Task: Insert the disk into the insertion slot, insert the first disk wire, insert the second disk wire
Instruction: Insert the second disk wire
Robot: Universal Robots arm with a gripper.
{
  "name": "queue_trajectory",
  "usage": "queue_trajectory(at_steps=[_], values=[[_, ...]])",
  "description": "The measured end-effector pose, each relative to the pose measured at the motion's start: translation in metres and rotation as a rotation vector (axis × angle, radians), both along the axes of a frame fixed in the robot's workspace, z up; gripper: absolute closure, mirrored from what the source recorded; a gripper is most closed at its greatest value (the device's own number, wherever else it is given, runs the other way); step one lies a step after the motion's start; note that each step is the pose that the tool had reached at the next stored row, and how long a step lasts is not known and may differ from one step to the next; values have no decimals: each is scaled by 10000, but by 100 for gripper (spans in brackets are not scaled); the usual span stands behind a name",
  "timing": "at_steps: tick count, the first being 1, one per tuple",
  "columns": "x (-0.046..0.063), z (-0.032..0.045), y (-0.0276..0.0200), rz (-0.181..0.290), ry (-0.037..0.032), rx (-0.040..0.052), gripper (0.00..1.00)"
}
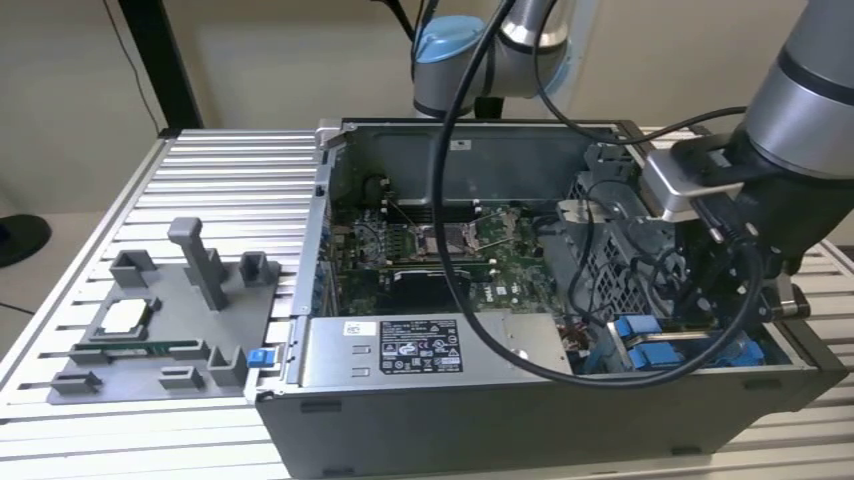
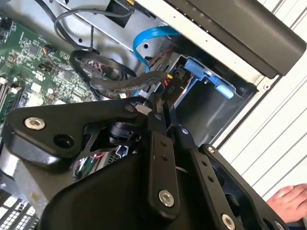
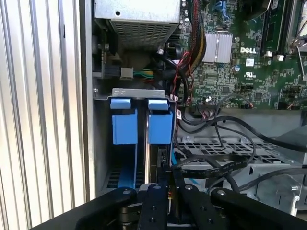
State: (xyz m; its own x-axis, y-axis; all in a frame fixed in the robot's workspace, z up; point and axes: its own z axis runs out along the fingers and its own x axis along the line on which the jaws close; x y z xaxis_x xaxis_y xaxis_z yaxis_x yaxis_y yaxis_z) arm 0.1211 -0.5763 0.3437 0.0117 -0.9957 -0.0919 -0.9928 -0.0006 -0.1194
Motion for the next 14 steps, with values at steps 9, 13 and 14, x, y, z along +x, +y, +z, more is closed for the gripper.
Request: queue_trajectory(at_steps=[9, 13, 14], values=[[-15, -31, -3, -6, -36, -2, 100], [-12, -32, -7, -12, -36, -1, 100], [-9, -32, -9, -11, -36, 1, 100]])
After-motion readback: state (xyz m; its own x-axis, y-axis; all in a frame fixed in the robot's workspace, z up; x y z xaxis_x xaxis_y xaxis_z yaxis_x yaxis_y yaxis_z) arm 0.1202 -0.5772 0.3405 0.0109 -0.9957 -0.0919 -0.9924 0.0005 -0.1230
